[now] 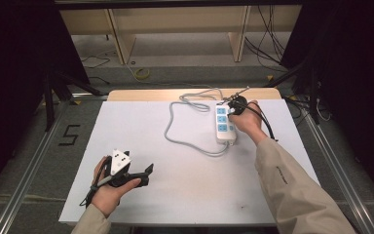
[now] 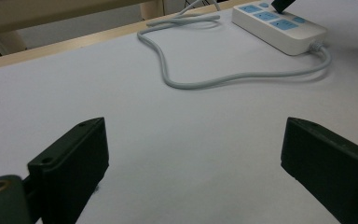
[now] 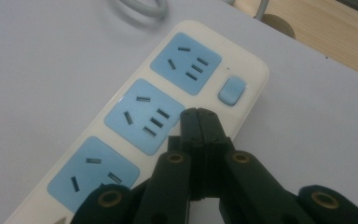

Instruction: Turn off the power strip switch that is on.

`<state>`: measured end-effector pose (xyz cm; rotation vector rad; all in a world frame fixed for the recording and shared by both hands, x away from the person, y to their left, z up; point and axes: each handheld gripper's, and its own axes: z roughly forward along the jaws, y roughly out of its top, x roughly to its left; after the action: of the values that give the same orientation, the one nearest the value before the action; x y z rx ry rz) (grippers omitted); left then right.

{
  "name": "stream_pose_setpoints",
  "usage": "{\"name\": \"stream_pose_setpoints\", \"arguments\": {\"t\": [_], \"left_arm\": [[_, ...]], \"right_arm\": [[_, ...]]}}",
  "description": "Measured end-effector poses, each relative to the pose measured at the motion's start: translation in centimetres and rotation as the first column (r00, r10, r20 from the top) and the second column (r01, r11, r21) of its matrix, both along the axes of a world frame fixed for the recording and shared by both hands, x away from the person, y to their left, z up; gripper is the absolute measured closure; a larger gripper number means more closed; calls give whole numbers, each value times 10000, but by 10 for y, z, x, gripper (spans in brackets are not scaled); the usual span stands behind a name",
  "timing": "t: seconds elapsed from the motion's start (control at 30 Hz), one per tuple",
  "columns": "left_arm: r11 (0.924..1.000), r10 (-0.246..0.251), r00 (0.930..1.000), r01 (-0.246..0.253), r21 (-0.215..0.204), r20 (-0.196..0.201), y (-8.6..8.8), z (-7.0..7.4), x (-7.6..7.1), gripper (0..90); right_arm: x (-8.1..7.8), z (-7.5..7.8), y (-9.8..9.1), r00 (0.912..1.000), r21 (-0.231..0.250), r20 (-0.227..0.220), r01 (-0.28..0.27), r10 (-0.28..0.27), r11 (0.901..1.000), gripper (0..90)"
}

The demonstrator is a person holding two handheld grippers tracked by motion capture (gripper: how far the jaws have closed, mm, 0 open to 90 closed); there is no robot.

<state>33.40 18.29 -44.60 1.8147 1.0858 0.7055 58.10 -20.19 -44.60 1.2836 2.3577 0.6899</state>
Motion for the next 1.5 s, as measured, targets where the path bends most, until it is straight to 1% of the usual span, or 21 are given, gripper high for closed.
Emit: {"name": "stream_pose_setpoints", "arguments": {"t": [0.2,0.73,1.23,1.5], "left_arm": [[10000,18,10000,-18,-30,6,0,0,0,70],[10000,-9,10000,9,-7,3,0,0,0,71],[10000,-6,10000,6,13,-16,0,0,0,71],[10000,17,10000,-17,-41,0,0,0,0,71]], "right_arm": [[0,0,1,10000,-52,41,-6,6,10000,900],[-1,0,0,10000,-12,51,-8,8,10000,900],[-2,-1,1,9998,-57,193,-21,22,10000,900],[-2,-1,0,9998,-46,202,-14,15,10000,900]]}}
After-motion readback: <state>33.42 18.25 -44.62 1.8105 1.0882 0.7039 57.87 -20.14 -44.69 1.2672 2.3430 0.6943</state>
